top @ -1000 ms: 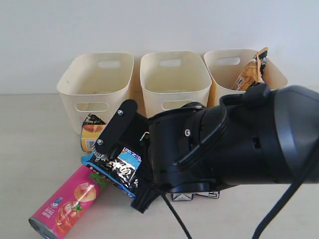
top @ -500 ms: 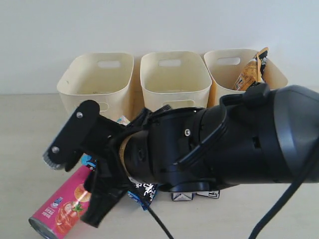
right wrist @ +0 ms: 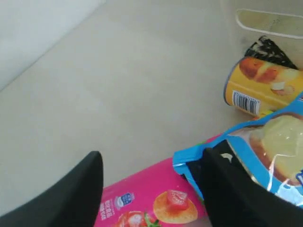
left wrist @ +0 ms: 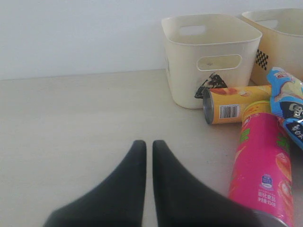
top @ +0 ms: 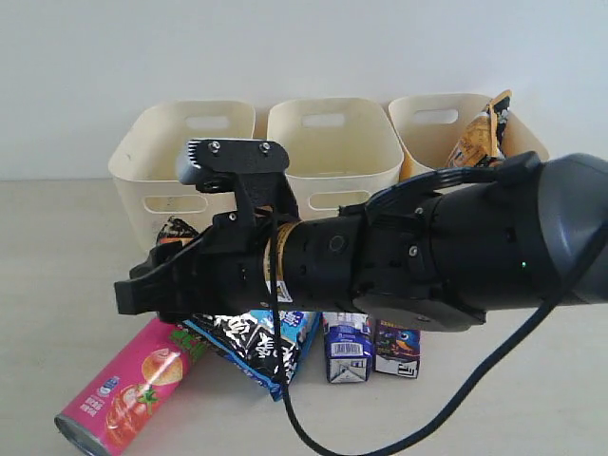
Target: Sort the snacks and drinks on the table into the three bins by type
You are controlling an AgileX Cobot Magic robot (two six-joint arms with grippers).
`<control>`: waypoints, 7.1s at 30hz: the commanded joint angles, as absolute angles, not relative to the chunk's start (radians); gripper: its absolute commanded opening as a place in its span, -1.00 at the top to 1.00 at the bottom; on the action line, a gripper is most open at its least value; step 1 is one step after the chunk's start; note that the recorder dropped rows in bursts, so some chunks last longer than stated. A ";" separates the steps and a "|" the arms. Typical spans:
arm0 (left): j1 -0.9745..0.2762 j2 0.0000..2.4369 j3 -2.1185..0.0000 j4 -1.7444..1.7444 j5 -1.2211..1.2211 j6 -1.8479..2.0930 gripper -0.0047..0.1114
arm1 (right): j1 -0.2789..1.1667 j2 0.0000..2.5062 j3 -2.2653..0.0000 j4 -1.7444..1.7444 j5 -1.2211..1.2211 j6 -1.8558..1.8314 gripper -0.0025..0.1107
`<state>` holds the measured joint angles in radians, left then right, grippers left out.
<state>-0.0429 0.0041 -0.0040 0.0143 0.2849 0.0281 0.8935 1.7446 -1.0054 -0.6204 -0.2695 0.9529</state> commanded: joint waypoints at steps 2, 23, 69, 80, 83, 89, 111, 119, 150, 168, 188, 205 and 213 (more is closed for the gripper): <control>-0.040 0.000 0.000 0.011 0.277 0.015 0.85 | 0.887 1.742 -1.000 -0.619 -0.032 0.808 0.00; -0.040 0.000 0.000 0.011 0.277 0.015 0.85 | 0.906 1.698 -1.385 -0.200 0.904 0.174 0.00; -0.040 0.000 0.000 0.011 0.280 0.015 0.85 | 1.026 2.205 -2.016 -0.241 1.221 0.040 -0.43; -0.040 0.000 0.000 0.011 0.280 0.015 0.85 | 1.026 2.203 -1.855 -0.355 1.221 0.200 -0.43; -0.040 0.000 0.000 0.011 0.283 0.015 0.85 | 1.028 2.205 -1.842 -0.347 1.207 0.258 -0.43; -0.040 0.000 0.000 0.011 0.283 0.015 0.85 | 1.056 2.207 -1.815 -0.391 1.142 0.321 -0.43; -0.040 0.000 0.000 0.011 0.281 0.015 0.85 | 1.081 2.346 -1.815 -0.720 1.167 0.582 -0.43; -0.040 0.000 0.000 0.011 0.281 0.015 0.85 | 1.078 2.374 -1.815 -0.817 1.147 0.652 -0.37; -0.040 0.000 0.000 0.011 0.281 0.015 0.85 | 1.170 1.781 -1.455 -0.871 1.206 0.508 0.96; -0.040 0.000 0.000 0.011 0.277 0.015 0.85 | 0.481 1.480 -1.278 -0.364 0.635 0.087 0.96; -0.040 0.000 0.000 0.011 0.282 0.015 0.85 | 0.221 1.908 -1.593 -0.009 0.385 -0.191 0.96; -0.040 0.000 0.000 0.011 0.277 0.015 0.85 | 0.149 2.155 -1.850 0.191 0.468 -0.191 0.07; -0.040 0.000 0.000 0.011 0.277 0.015 0.85 | 0.149 2.139 -1.850 0.169 0.454 -0.191 -0.50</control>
